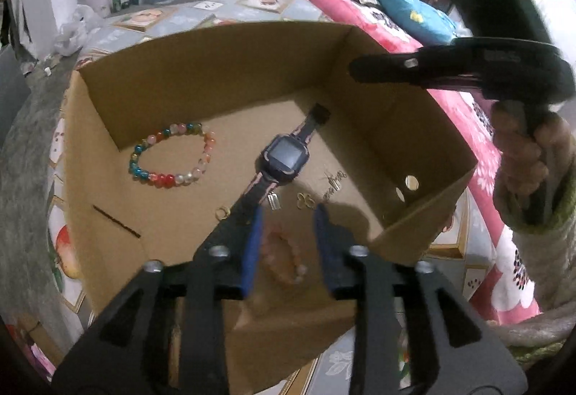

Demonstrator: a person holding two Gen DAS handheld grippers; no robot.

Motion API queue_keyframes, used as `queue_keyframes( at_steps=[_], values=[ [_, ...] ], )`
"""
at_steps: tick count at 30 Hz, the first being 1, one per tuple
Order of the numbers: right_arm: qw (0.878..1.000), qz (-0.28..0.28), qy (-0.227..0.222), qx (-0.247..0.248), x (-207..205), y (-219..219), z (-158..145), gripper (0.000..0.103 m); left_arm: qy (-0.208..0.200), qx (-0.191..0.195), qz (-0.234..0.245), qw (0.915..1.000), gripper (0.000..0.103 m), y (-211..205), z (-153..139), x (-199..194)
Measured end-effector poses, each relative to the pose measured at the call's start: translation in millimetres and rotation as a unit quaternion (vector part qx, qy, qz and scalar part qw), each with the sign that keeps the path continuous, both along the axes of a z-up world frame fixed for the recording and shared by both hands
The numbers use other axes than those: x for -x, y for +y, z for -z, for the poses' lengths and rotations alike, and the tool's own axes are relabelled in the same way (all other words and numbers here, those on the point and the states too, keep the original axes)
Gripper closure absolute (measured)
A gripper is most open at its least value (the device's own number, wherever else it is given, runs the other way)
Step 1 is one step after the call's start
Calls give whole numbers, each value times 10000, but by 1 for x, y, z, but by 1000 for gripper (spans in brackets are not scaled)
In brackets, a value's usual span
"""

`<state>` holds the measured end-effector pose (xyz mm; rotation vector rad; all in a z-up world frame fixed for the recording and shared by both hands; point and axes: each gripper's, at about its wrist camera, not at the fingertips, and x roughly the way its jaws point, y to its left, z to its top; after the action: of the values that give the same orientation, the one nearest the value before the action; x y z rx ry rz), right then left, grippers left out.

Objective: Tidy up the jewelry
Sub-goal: 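Carry the bracelet and beads over the box and open both tools to drop them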

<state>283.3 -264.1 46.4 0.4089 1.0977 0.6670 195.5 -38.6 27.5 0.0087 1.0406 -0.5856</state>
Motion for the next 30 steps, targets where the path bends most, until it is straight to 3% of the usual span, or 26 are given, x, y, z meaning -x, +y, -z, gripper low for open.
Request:
queue_keyframes(
  at_steps=[4, 8, 13, 18, 22, 25, 30],
  values=[
    [9987, 7, 476, 163, -29, 12, 17, 96, -290, 138, -108, 9994, 63, 8, -16, 8],
    [9954, 26, 867, 402, -57, 28, 37, 96, -835, 188, -355, 9957, 49, 23, -38, 25],
    [9916, 84, 1028, 784, -77, 46, 54, 95, -1391, 90, -708, 9877, 31, 39, -57, 43],
    [9904, 231, 1030, 891, -78, 45, 59, 94, -1436, 95, -1012, 9844, 22, 56, -55, 51],
    [9922, 395, 874, 796, -69, 32, 46, 94, -1323, 139, -1251, 9832, 21, 69, -52, 53],
    [9954, 502, 506, 641, -49, 16, 18, 91, -1278, 189, -1423, 9814, 20, 80, -51, 54],
    [9944, 802, -387, 567, 3, -25, -35, 67, -1033, 307, -1647, 9804, 19, 91, -42, 54]
  ],
)
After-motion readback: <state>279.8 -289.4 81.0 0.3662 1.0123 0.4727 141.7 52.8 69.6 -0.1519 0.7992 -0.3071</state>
